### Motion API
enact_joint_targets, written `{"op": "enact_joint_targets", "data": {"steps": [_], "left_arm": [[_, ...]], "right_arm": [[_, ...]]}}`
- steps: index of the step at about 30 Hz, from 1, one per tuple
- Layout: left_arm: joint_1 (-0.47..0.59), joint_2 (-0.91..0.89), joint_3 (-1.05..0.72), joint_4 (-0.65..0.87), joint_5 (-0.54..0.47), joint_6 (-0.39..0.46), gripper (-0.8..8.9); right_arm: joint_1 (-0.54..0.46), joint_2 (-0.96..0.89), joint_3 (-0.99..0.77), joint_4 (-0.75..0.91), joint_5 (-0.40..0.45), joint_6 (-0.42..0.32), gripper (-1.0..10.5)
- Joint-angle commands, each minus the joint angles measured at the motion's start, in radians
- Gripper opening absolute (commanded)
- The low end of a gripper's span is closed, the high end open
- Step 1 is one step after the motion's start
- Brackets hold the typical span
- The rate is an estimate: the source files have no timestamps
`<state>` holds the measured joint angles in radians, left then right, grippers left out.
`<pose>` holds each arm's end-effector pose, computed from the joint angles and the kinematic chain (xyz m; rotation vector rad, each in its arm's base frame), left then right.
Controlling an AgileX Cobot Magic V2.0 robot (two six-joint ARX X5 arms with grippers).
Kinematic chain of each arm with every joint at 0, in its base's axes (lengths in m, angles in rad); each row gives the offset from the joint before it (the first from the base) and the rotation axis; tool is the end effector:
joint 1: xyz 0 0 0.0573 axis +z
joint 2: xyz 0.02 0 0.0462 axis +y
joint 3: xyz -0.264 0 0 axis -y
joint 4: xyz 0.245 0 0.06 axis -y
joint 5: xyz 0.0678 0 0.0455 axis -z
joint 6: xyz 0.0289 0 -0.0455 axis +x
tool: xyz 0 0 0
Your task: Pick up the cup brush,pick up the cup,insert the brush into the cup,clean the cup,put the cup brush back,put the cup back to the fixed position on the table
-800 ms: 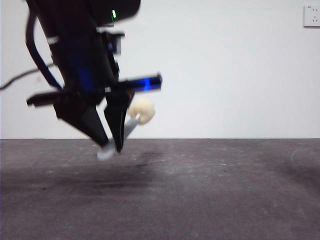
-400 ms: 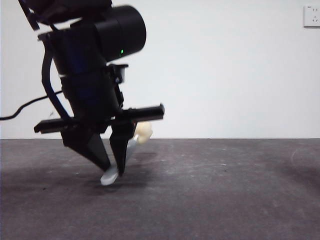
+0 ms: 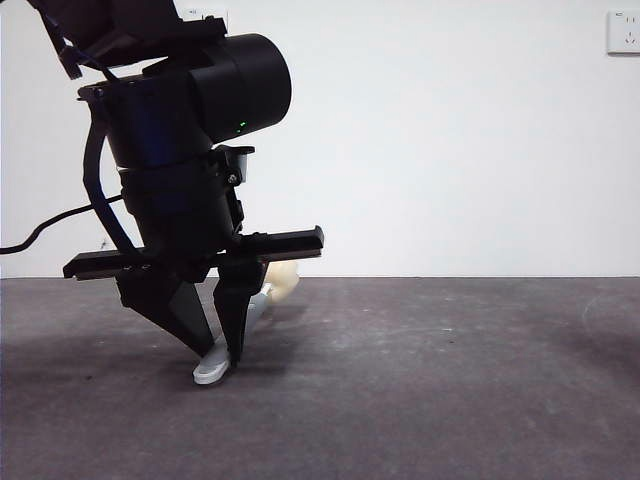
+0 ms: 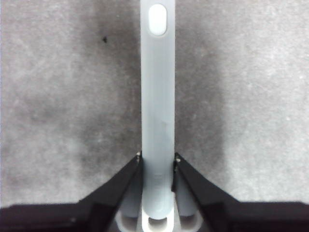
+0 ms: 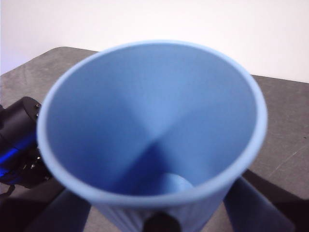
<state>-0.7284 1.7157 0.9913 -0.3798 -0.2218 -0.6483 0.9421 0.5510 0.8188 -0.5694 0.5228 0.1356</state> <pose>0.2464 -0.2113 0.1616 -0.0738 1.0714 -0.1128 0.0729 0.0757 0.3368 -0.0701 0.2532 0.3992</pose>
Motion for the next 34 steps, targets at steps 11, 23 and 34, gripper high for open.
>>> {"op": "enact_joint_targets", "data": {"steps": [11, 23, 34], "left_arm": [[0.0, 0.011, -0.003, -0.026, 0.073, -0.003, 2.84], [-0.002, -0.143, -0.003, -0.084, 0.071, 0.085, 2.84], [-0.02, -0.596, -0.003, -0.276, 0.072, 0.183, 2.84]], "right_arm": [[0.002, -0.002, 0.003, 0.008, -0.001, 0.033, -0.2], [-0.001, 0.17, -0.025, 0.118, 0.003, 0.032, -0.2], [-0.156, 0.442, -0.228, 0.605, -0.169, 0.03, -0.2]]}}
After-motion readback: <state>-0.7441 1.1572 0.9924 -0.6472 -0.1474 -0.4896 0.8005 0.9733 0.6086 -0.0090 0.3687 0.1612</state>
